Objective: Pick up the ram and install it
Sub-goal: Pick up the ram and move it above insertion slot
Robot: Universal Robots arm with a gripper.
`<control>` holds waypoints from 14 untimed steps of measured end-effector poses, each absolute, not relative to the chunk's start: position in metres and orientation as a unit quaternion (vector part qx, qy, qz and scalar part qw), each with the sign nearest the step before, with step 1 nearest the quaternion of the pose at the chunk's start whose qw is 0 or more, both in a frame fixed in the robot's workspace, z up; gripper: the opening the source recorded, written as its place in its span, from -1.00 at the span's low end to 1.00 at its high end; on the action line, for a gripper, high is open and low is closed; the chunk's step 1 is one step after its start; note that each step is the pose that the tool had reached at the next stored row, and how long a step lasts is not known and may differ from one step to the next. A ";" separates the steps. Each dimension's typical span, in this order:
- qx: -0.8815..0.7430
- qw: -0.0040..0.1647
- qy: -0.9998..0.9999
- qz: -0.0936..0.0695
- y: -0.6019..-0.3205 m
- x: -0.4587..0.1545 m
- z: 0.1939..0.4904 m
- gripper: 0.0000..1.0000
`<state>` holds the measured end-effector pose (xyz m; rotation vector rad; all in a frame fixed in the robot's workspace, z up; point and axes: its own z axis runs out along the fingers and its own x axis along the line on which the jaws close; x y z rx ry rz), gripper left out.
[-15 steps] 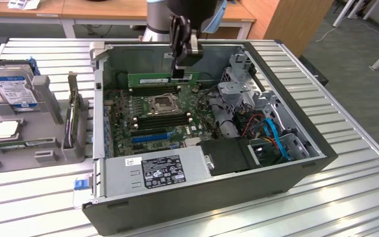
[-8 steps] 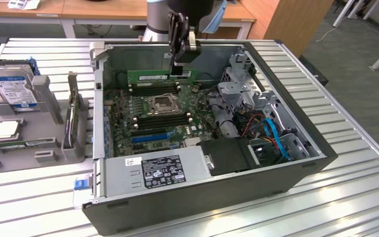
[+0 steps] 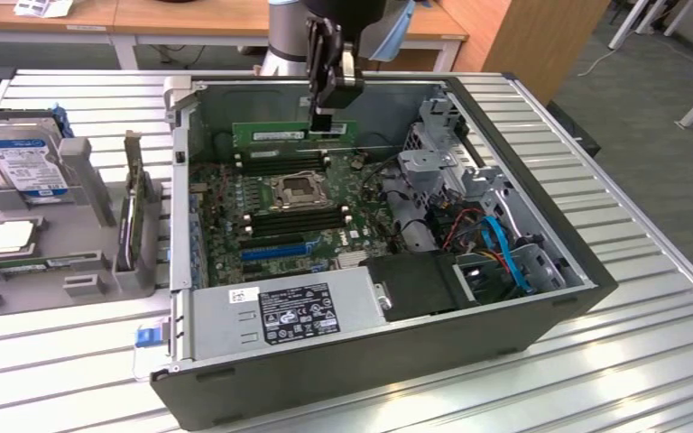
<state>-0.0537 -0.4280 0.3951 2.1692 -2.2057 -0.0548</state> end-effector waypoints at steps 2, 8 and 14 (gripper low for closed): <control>0.701 0.024 -0.713 -0.018 -0.425 -0.054 0.395 -0.76; 0.701 0.023 -0.713 -0.018 -0.418 -0.054 0.395 -0.76; 0.701 0.023 -0.713 -0.019 -0.412 -0.054 0.394 -0.76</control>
